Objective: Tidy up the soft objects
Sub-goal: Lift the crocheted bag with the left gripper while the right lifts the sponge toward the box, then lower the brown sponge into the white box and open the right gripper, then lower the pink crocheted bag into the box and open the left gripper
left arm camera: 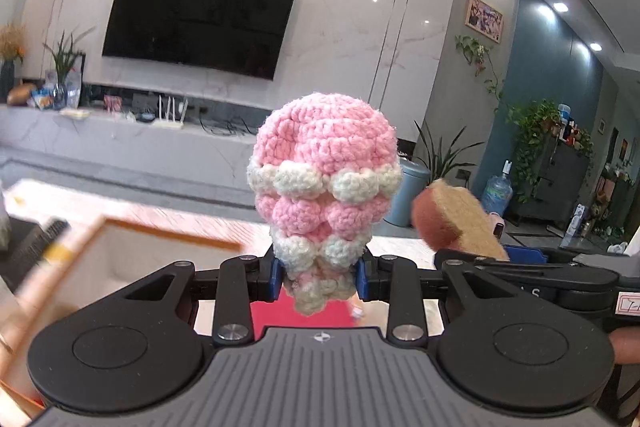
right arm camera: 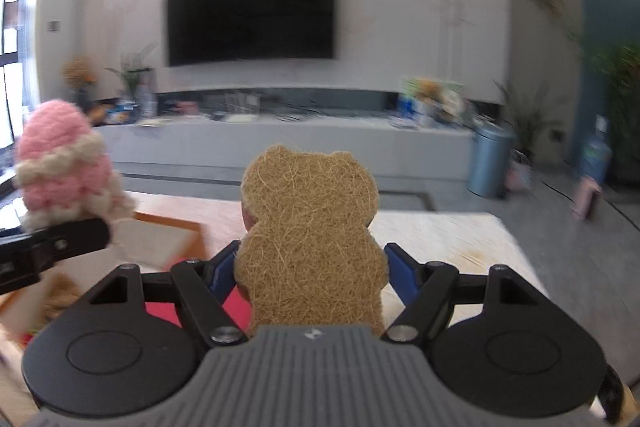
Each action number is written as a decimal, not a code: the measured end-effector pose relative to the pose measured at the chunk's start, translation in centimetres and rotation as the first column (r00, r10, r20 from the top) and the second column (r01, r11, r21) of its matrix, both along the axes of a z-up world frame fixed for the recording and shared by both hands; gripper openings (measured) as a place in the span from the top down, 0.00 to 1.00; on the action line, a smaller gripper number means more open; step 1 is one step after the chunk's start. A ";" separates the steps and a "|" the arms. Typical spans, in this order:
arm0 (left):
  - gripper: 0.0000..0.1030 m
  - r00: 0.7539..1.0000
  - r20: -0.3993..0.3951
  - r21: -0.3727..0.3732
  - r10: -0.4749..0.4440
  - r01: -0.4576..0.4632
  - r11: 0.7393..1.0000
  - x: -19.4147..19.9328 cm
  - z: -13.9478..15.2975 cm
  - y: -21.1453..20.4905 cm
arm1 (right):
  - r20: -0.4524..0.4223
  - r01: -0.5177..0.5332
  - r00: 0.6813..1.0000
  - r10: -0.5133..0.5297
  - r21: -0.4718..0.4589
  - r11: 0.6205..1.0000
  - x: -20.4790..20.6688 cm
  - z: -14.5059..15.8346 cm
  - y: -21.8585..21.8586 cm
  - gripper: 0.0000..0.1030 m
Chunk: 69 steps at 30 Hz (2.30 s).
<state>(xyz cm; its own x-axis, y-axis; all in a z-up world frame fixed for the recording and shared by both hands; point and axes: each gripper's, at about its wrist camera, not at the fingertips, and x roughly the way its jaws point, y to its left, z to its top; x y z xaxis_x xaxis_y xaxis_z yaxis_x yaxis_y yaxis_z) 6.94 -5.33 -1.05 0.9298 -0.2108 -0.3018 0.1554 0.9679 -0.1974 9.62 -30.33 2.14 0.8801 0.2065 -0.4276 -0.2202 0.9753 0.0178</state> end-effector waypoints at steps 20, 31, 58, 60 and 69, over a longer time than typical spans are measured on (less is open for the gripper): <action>0.63 0.991 -0.043 0.010 0.130 -0.130 0.991 1.6 -1.8 13.9 | -0.345 -0.027 0.925 0.162 0.364 0.931 9.4 -5.3 23.0 0.28; 0.63 0.967 -0.199 -0.052 0.159 -0.173 0.984 4.6 -6.4 18.4 | -0.416 -0.012 0.905 0.089 0.184 0.983 14.7 -11.6 29.4 0.28; 0.63 0.947 -0.236 0.007 0.218 -0.223 0.975 4.9 -5.9 16.8 | -0.283 -0.161 0.946 0.156 0.005 0.987 9.7 -8.5 26.2 0.04; 0.63 0.949 -0.238 0.039 0.207 -0.203 0.978 5.0 -6.1 15.2 | -0.236 -0.173 0.960 0.152 -0.071 0.982 8.5 -7.9 25.4 0.05; 0.63 0.937 -0.324 0.141 0.130 -0.088 0.986 7.7 -7.4 10.2 | -0.151 -0.154 0.980 0.130 -0.159 0.975 6.9 -7.3 18.5 0.05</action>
